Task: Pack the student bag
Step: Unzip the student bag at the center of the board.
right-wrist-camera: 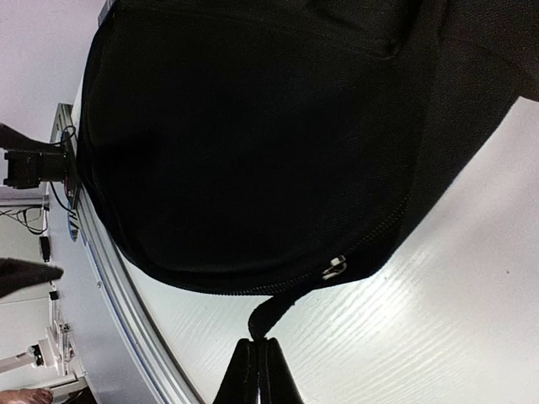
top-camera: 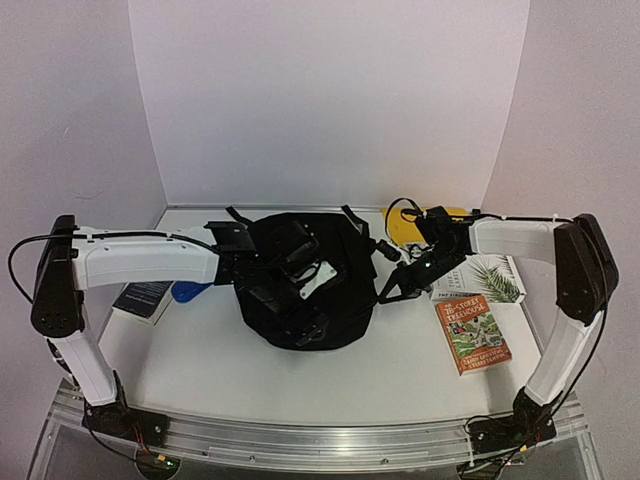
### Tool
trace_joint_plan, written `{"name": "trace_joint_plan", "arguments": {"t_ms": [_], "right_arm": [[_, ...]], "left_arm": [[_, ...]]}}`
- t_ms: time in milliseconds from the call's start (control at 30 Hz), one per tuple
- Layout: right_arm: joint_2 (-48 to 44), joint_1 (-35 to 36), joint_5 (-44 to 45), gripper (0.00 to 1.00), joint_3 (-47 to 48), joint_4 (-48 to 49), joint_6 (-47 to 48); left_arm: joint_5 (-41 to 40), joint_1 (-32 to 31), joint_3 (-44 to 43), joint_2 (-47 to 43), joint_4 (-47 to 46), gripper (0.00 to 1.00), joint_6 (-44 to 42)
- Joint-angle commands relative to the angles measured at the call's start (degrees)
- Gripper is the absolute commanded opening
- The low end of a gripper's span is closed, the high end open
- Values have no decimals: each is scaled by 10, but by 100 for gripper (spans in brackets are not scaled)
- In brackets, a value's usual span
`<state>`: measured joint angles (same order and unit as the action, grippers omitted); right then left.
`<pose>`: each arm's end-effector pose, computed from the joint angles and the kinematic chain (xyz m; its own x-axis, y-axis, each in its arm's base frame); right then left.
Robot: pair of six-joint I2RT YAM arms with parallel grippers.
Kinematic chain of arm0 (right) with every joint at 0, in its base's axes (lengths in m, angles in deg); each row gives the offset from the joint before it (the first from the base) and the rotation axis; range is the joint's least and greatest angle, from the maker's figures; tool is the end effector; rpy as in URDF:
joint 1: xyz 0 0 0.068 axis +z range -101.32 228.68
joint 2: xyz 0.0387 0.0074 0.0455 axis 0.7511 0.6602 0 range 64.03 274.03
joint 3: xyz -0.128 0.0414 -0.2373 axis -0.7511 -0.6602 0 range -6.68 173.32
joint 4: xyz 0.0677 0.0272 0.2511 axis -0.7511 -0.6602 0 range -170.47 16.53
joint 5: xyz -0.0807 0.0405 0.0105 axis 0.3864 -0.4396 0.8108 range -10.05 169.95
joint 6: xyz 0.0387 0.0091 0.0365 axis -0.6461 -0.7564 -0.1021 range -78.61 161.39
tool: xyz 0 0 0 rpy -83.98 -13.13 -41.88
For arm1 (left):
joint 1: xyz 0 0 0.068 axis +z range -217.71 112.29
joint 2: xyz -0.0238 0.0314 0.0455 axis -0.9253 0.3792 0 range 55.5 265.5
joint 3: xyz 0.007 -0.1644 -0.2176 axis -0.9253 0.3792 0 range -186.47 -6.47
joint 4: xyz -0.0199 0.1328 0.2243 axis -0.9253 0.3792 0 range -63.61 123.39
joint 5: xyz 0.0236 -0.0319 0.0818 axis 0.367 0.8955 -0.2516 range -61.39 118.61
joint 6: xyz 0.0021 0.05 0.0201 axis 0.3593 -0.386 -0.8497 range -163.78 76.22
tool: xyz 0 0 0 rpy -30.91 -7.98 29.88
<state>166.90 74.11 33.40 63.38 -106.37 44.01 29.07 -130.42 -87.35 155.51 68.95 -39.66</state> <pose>0.3119 0.1770 0.1987 -0.7966 -0.4134 -0.4410 -0.6019 0.4746 0.6422 0.1689 -0.3280 0.2534 -0.4666 0.7477 -0.4725 0.8591 0.5102 -0.0411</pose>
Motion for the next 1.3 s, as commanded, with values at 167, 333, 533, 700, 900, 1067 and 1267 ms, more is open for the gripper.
{"name": "trace_joint_plan", "arguments": {"t_ms": [167,333,533,700,900,1067,1267], "right_arm": [[-23,0,-4,0,3,13,-21],[-23,-2,-3,0,-4,13,-22],[-21,-29,16,0,0,11,-9],[-5,-56,52,0,26,11,10],[36,-70,89,0,74,14,14],[78,-80,114,0,128,21,9],[122,-92,158,0,176,32,11]], "left_arm": [[-42,-23,-129,134,-64,91,6],[-51,-23,-197,211,-12,64,17],[-17,-25,-162,170,0,3,13],[23,-28,-69,95,3,0,1],[52,-41,-12,53,21,0,-2],[55,-57,15,31,16,0,4],[42,-63,48,1,1,0,10]]}}
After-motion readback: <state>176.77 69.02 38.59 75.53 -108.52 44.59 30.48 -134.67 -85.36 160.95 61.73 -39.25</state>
